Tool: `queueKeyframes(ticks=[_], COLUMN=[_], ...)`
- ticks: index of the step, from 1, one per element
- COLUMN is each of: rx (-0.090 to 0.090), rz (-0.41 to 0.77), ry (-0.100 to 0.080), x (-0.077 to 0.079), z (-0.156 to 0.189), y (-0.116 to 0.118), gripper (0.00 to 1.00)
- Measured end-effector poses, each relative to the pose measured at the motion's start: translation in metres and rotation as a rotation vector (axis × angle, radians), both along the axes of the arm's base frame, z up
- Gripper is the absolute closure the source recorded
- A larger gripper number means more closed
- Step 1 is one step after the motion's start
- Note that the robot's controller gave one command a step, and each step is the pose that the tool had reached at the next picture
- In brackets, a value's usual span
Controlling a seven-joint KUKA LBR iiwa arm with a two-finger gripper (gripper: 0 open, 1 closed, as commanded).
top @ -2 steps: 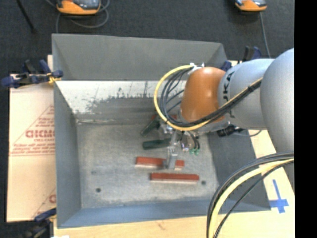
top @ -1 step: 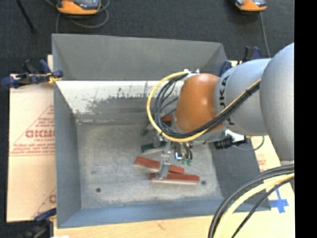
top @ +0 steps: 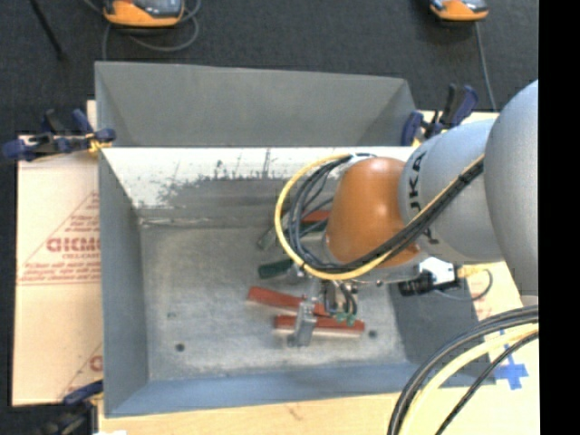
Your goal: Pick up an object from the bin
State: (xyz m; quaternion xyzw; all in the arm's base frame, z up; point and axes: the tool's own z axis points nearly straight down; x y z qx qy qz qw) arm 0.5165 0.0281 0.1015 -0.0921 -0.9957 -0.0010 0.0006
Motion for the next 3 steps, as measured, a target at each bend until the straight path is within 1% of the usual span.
queueKeyframes(ticks=[1,2,3], rx=[-0.001,-0.002,-0.002], rz=[-0.191,-0.189,-0.189], ry=[0.001,0.000,-0.001], x=[0.0007,0.0012,0.0015], z=[-0.0319,-0.0316,-0.0314], y=[-0.0184,-0.0186,-0.0186], gripper=[0.00,0.00,1.00])
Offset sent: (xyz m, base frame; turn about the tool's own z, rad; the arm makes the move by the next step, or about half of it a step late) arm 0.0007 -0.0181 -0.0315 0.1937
